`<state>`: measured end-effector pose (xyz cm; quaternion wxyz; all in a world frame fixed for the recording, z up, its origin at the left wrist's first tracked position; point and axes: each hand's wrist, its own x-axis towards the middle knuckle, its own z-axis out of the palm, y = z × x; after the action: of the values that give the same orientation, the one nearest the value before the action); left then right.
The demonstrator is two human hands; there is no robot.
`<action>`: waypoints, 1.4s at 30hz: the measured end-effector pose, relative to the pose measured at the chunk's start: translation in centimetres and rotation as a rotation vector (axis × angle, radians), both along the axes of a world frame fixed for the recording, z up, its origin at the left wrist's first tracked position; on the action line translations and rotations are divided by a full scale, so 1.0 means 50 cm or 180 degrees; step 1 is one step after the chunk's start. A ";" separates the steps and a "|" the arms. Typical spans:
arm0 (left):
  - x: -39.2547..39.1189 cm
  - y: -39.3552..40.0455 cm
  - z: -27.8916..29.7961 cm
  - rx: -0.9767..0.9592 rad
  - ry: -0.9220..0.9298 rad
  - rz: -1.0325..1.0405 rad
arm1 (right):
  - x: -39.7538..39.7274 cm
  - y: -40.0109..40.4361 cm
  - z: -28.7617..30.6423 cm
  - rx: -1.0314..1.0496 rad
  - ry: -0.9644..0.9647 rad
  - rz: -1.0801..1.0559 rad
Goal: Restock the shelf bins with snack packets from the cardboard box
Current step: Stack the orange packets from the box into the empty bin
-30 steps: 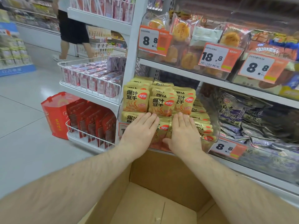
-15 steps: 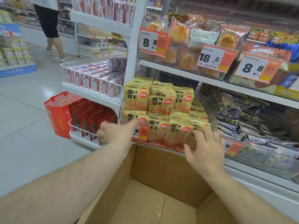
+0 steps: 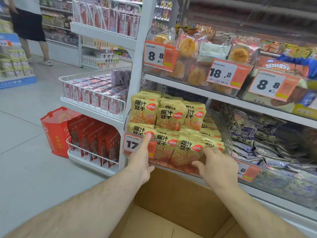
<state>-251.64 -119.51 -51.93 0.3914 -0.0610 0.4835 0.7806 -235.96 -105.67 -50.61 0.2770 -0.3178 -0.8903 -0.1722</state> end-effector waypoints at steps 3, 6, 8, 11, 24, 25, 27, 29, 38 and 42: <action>-0.028 0.022 0.024 -0.0042 0.0115 -0.0039 | -0.018 0.007 0.018 -0.0011 -0.0041 -0.0092; -0.050 0.045 0.056 -0.0103 0.0236 -0.0175 | -0.036 0.013 0.040 0.0025 -0.0038 -0.0283; -0.066 0.059 0.071 -0.0157 0.0282 -0.0174 | -0.053 0.018 0.051 -0.0140 -0.0121 -0.0383; -0.093 0.072 0.080 -0.0174 0.0311 -0.0238 | -0.088 0.023 0.053 -0.0352 -0.0109 -0.0410; -0.098 0.093 0.029 -0.2490 0.2766 0.0413 | -0.093 0.058 -0.028 -0.0139 0.0118 -0.0164; -0.103 0.086 0.021 -0.2815 0.3854 0.0565 | -0.094 0.056 -0.033 -0.0052 0.0207 -0.0117; -0.128 0.076 0.013 -0.3095 0.5665 0.0164 | -0.096 0.056 -0.040 0.0018 0.0317 -0.0105; -0.169 0.070 0.000 -0.3489 0.6461 -0.0500 | -0.098 0.056 -0.044 -0.0030 0.0376 -0.0124; -0.222 0.047 -0.017 -0.3493 0.7241 -0.0222 | -0.088 0.058 -0.013 0.0180 0.1206 0.0594; -0.226 0.041 -0.014 -0.3349 0.7199 -0.0227 | -0.175 0.050 0.078 0.0412 0.1154 0.1346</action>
<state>-262.95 -117.47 -52.63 -0.2946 0.5080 0.8037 0.0964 -244.73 -103.16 -46.73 0.4811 -0.1322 -0.8600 -0.1075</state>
